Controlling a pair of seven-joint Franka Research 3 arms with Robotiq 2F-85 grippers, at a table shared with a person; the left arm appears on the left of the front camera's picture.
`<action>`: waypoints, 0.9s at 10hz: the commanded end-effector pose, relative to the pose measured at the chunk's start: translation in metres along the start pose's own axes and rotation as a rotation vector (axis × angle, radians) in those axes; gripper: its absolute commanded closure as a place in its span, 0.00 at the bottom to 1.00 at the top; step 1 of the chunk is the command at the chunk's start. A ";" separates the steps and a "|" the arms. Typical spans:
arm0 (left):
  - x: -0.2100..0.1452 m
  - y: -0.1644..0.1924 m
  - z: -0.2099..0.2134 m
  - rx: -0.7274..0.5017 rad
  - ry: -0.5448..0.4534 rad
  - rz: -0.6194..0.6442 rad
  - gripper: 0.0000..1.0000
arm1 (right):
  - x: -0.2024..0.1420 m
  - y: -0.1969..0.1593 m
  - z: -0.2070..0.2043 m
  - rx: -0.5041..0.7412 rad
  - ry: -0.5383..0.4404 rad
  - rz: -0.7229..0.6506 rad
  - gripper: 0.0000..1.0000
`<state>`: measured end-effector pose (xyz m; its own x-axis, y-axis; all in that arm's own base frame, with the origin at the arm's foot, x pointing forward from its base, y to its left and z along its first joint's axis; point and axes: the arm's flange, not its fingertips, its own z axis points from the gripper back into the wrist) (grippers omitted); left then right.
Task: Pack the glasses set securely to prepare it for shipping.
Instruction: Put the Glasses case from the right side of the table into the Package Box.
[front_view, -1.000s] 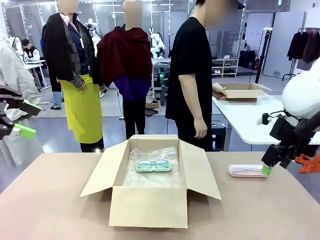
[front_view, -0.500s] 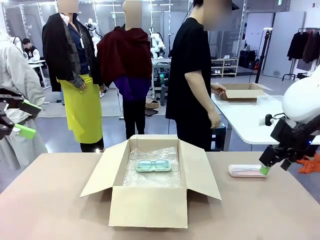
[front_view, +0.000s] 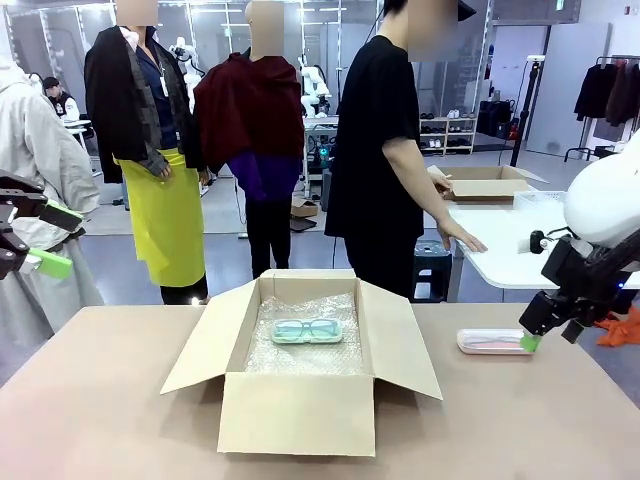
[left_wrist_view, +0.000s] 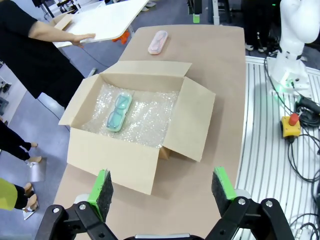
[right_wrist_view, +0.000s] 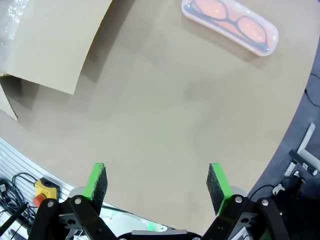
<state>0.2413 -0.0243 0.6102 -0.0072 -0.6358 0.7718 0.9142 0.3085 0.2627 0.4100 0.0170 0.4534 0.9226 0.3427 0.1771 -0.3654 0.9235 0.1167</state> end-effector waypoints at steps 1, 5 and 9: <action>0.001 0.001 0.001 -0.006 -0.021 -0.015 0.00 | 0.030 -0.011 -0.006 0.049 0.017 -0.015 0.00; 0.001 0.001 0.001 -0.006 -0.021 -0.015 0.00 | 0.089 -0.035 -0.020 -0.031 0.007 -0.082 0.00; 0.001 0.001 0.001 -0.006 -0.021 -0.015 0.00 | 0.132 -0.062 -0.037 -0.097 0.002 -0.048 0.00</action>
<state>0.2412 -0.0243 0.6103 -0.0072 -0.6355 0.7721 0.9142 0.3087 0.2625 0.5517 0.0073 0.4308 0.9355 0.3086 0.1720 -0.3227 0.9446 0.0603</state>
